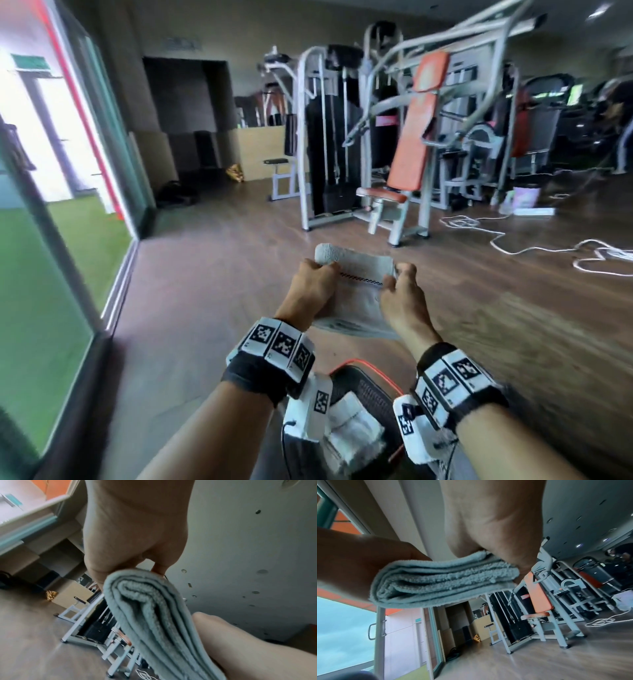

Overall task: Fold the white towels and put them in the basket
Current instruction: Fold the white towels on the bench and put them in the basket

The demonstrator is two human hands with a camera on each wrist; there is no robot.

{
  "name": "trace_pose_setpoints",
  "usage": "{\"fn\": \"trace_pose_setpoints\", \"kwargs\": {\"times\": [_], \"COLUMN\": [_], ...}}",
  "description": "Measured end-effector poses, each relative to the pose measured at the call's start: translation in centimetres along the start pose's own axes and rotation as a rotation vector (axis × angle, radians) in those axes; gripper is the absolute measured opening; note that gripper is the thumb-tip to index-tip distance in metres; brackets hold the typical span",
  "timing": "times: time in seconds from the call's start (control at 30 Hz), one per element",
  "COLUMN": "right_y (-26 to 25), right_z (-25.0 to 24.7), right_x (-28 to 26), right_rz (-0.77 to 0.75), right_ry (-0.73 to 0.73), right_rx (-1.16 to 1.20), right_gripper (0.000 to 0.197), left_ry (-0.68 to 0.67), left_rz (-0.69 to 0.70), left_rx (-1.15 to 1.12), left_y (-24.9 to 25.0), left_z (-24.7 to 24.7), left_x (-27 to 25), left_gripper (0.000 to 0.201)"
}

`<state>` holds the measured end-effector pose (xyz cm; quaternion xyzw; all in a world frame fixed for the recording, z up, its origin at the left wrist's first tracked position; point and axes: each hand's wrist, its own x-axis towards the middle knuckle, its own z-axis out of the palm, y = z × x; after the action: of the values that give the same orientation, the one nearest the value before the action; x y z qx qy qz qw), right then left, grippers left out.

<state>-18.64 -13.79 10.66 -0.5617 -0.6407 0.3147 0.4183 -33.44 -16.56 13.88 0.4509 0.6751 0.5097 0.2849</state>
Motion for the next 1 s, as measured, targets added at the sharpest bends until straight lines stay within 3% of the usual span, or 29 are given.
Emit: {"fn": "trace_pose_setpoints", "kwargs": {"times": [0.13, 0.27, 0.43, 0.53, 0.67, 0.73, 0.87, 1.0], "right_y": [-0.5, 0.5, 5.6, 10.2, 16.5, 19.2, 24.0, 26.4], "right_z": [3.2, 7.4, 13.7, 16.9, 20.1, 21.2, 23.6, 25.7], "right_x": [0.5, 0.3, -0.6, -1.1, -1.5, -1.7, -1.5, -0.8], "right_rz": [-0.002, 0.035, 0.028, 0.037, 0.119, 0.175, 0.250, 0.303], "right_ry": [-0.109, -0.256, -0.411, -0.490, -0.594, -0.675, -0.764, -0.850], "right_rx": [0.020, -0.051, -0.299, -0.456, -0.555, -0.629, -0.679, -0.652], "right_gripper": [0.033, 0.028, 0.052, 0.047, 0.045, 0.031, 0.019, 0.031], "left_ry": [0.010, 0.089, 0.028, -0.005, -0.161, -0.239, -0.293, -0.255], "left_rz": [-0.058, -0.173, -0.429, -0.565, -0.697, -0.752, -0.739, -0.779], "left_rx": [0.129, 0.150, 0.164, 0.141, 0.090, 0.086, 0.146, 0.155], "left_y": [-2.3, -7.7, -17.6, -23.9, -30.6, -32.8, -36.5, -40.2], "left_z": [-2.8, -4.2, -4.0, -2.6, -0.1, 1.3, 3.6, 4.8], "left_x": [1.0, 1.2, -0.3, -1.4, -2.1, -2.4, -1.7, -0.3], "left_gripper": [0.034, 0.021, 0.044, 0.071, 0.033, 0.013, 0.015, 0.027]}}
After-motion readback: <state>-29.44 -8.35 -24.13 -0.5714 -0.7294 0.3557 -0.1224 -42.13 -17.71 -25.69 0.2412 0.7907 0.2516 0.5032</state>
